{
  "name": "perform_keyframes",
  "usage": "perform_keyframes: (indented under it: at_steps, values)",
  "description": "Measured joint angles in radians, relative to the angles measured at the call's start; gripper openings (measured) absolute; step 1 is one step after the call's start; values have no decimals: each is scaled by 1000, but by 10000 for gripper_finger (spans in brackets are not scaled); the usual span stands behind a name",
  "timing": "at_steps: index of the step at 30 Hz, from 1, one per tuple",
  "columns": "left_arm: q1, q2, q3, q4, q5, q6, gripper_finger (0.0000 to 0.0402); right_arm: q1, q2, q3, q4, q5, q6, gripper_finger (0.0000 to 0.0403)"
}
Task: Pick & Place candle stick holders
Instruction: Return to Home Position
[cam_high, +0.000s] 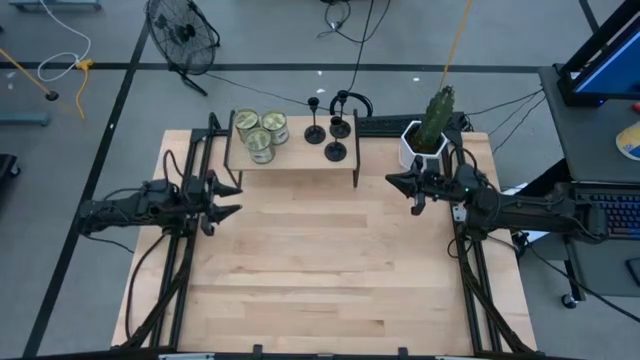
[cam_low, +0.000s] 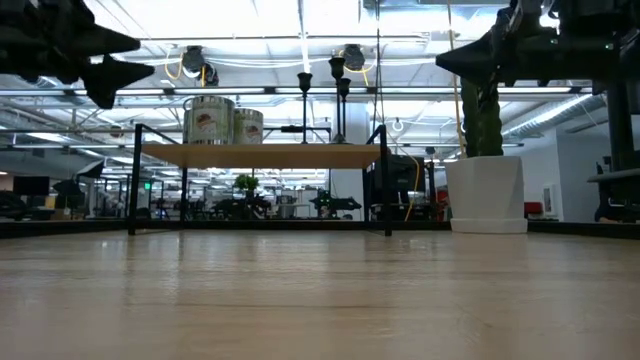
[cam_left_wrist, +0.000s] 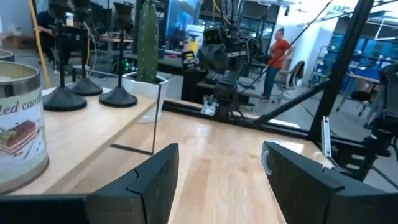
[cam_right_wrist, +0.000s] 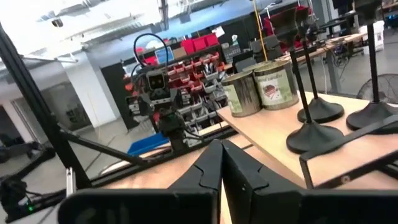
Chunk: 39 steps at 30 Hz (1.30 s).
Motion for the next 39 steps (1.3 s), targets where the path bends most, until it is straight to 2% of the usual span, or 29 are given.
perform_keyframes:
  at_steps: [5,9,13,17,22,25,32,35,39]
  values:
    - [0,33,-63,79,-19,-5,239,0,-30,0,-93,38,-25,2]
    - [0,30,-132,220,-19,13,239,1,-13,0,-81,36,-30,4]
    - [0,30,-157,216,-18,-19,239,-2,-40,0,-79,-11,-56,3]
    - [0,30,-157,215,14,-11,239,-15,-146,0,-110,-43,-60,2]
    - [-1,30,-157,207,36,-15,239,-15,-311,0,-303,-35,-32,2]
    - [0,30,-157,207,41,-12,239,7,-355,-9,-318,29,-3,1]
    - [0,30,-157,207,32,-8,239,124,-330,-127,-331,244,45,4]
    - [0,30,-157,207,33,-9,239,146,-353,-156,-293,283,22,3]
    - [0,30,-157,207,33,4,239,148,-430,-158,-285,274,-15,2]
